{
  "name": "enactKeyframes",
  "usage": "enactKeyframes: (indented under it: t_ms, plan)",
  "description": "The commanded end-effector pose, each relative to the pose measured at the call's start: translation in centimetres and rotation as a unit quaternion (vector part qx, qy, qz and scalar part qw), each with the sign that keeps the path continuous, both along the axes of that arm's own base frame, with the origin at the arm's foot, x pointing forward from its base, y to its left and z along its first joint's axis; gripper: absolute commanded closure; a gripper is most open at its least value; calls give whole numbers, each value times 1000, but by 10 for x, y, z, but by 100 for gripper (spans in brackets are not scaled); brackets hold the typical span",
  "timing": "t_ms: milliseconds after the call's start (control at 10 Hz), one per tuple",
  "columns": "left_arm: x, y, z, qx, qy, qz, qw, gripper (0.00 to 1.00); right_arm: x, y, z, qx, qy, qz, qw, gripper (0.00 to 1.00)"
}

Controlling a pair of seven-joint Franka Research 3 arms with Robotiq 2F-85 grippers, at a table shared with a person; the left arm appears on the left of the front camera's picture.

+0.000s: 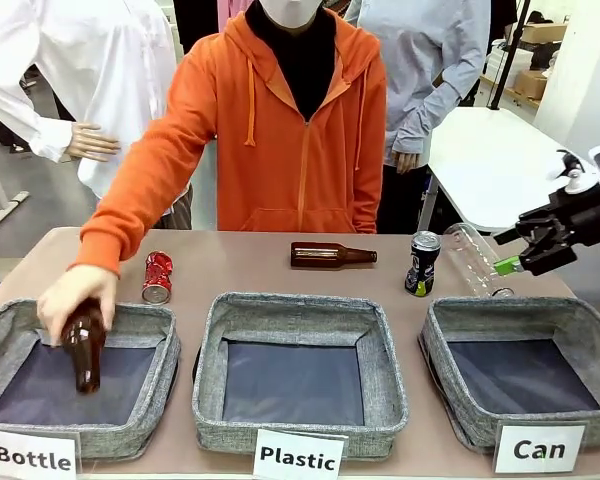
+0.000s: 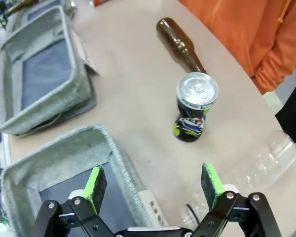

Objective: Sort the can waste into the basket.
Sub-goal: Pick up the can waste from the table and place it in the right Fabric basket.

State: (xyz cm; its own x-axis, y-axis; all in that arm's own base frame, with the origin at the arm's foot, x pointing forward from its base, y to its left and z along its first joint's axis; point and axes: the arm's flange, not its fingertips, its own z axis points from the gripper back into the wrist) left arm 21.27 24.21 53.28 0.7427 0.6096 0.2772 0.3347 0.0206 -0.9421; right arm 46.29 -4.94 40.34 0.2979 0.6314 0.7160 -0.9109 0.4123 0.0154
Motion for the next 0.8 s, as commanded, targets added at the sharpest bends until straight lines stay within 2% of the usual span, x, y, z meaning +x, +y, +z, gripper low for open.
enactKeyframes:
  t_ms: [0,100,200,400,500,700]
  plan:
    - [-28,44,17,-55,-41,-15,998,0,27,4,-12,-3,-34,-5,999,0]
    - [-47,60,18,-77,-55,-22,995,0,38,7,-22,-9,-38,2,999,0]
    - [-62,74,18,-78,-85,10,993,0,51,13,-33,-14,-43,12,999,0]
    - [-75,86,16,-102,-104,21,989,0,69,23,-50,-18,-43,22,999,0]
    - [-75,81,13,-99,-102,17,990,0,74,27,-56,-14,-40,31,999,0]
    - [-47,52,10,-71,-74,-21,995,0,89,35,-67,-10,-35,16,999,0]
